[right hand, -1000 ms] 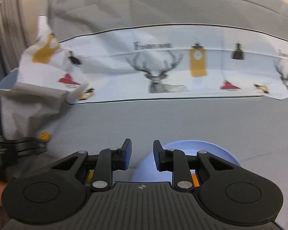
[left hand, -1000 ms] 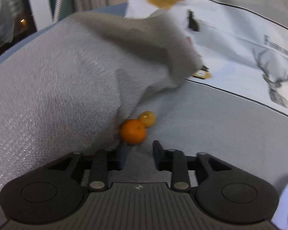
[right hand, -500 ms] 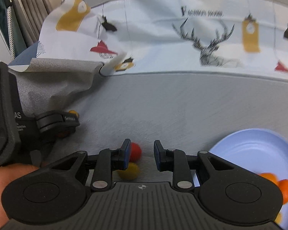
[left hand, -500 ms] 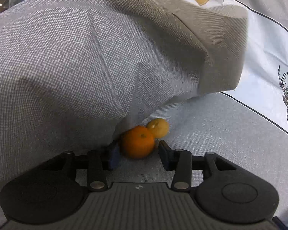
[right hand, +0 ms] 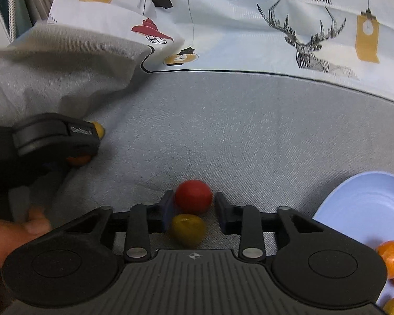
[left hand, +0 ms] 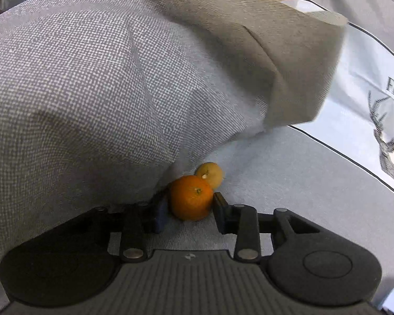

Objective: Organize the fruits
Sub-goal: 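Close the left tool on an orange while the right tool grasps a red cherry tomato, then carry the orange in the left tool over the plate while the right tool carries the tomato there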

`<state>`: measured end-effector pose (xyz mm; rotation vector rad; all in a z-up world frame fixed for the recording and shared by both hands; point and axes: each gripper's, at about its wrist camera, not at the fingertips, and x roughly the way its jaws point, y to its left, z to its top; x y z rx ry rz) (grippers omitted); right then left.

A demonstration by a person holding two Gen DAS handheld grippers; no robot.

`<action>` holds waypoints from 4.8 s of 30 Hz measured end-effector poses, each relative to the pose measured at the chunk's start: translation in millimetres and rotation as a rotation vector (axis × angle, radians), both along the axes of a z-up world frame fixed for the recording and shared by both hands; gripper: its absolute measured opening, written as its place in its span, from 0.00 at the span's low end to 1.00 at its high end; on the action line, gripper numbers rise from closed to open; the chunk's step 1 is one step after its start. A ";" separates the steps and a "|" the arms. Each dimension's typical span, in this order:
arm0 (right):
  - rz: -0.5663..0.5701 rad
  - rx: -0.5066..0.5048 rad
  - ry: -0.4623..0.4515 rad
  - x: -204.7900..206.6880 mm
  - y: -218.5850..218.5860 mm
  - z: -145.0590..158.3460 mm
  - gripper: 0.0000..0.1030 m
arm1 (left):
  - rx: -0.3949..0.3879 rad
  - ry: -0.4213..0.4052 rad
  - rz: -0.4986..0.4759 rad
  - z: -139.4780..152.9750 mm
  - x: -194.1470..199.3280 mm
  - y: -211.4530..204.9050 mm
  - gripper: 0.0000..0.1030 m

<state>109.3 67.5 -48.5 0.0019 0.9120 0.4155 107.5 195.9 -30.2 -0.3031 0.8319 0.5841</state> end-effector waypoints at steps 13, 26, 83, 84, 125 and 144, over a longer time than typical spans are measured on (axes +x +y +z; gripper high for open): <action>-0.022 -0.010 -0.098 -29.9 -36.1 32.2 0.29 | -0.092 0.057 -0.230 22.2 -48.1 -1.2 0.39; 0.079 -0.089 -0.037 -106.6 -48.3 50.4 0.29 | -0.114 0.132 -0.509 33.0 -84.6 -17.0 0.39; -0.052 -0.102 -0.192 -92.6 -75.8 64.0 0.30 | -0.102 -0.004 -0.522 48.2 -38.8 -49.5 0.39; -0.051 -0.102 -0.195 -92.9 -75.8 64.1 0.30 | -0.103 -0.011 -0.524 48.8 -38.8 -50.3 0.39; -0.071 -0.107 -0.202 -92.5 -82.1 63.7 0.30 | -0.110 -0.038 -0.535 51.6 -40.8 -53.1 0.39; -0.083 -0.110 -0.212 -92.3 -87.2 65.9 0.30 | -0.107 -0.042 -0.544 53.5 -40.6 -56.4 0.39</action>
